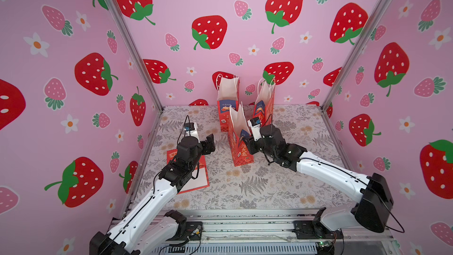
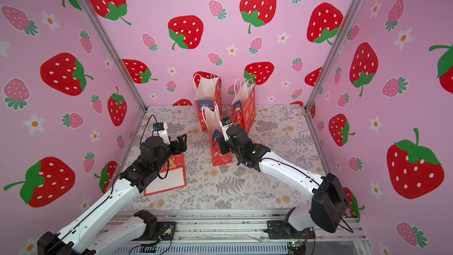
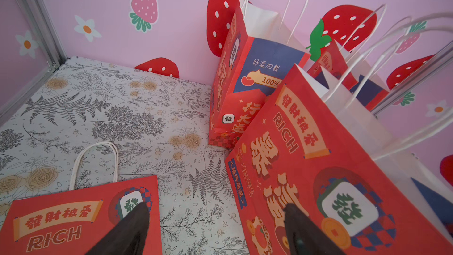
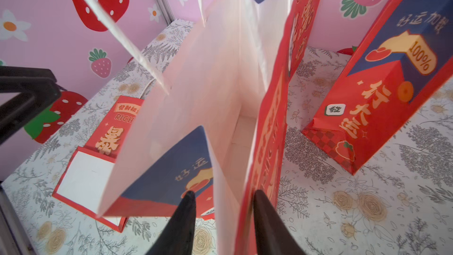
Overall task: Put away the paper bag
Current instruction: Pick up the paper bag from the center of the board.
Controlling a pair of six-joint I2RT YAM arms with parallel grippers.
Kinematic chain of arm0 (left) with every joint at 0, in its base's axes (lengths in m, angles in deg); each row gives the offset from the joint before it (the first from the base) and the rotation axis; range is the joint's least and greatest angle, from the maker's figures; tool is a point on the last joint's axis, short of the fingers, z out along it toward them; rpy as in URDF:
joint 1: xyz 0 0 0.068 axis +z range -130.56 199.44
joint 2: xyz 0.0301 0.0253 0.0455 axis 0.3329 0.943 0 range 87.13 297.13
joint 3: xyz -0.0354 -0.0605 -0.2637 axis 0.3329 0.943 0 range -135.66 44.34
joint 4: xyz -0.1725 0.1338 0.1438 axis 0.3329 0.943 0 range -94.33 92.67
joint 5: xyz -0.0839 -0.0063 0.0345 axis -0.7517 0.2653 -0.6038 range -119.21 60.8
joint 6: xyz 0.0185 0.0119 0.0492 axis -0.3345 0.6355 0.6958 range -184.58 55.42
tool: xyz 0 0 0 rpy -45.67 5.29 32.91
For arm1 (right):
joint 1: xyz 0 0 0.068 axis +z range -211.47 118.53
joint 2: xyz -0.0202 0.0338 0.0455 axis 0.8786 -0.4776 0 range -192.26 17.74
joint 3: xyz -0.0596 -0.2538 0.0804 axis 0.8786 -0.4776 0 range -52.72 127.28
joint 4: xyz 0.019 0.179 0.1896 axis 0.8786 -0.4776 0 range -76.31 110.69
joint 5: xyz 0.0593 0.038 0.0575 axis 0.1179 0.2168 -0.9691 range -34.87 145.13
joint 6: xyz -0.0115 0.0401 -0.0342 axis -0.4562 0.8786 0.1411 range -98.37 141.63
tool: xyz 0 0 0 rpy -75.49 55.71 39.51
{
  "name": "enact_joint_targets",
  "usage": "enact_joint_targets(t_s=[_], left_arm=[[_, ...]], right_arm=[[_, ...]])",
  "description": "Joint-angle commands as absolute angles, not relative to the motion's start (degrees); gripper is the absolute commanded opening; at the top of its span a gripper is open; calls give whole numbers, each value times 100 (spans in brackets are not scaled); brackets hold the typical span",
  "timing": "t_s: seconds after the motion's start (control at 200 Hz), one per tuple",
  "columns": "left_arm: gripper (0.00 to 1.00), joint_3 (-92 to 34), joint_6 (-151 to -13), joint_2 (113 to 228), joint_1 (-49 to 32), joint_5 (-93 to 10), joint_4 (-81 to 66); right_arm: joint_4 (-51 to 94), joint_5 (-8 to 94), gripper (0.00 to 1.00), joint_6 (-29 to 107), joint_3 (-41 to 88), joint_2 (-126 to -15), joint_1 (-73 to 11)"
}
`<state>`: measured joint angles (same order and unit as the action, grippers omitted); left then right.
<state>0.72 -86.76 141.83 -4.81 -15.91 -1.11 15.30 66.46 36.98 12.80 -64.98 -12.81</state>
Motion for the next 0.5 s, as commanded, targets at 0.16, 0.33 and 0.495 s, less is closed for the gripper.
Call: enact_joint_targets(t_s=[0.16,0.33,0.495], left_arm=[[85,10,-8710,14426,-455,-1908,-335],[85,22,-8671,14434,-455,-1954,-378],[85,-48,-8380,14323,-397,-2256,-348]], right_arm=[[1507,7033,3,3699,1365,-6283,-1243],[936,6528,0,3179,1410,-5840,-1281],[184,5355,0,3173,1691,-5571,-1623]])
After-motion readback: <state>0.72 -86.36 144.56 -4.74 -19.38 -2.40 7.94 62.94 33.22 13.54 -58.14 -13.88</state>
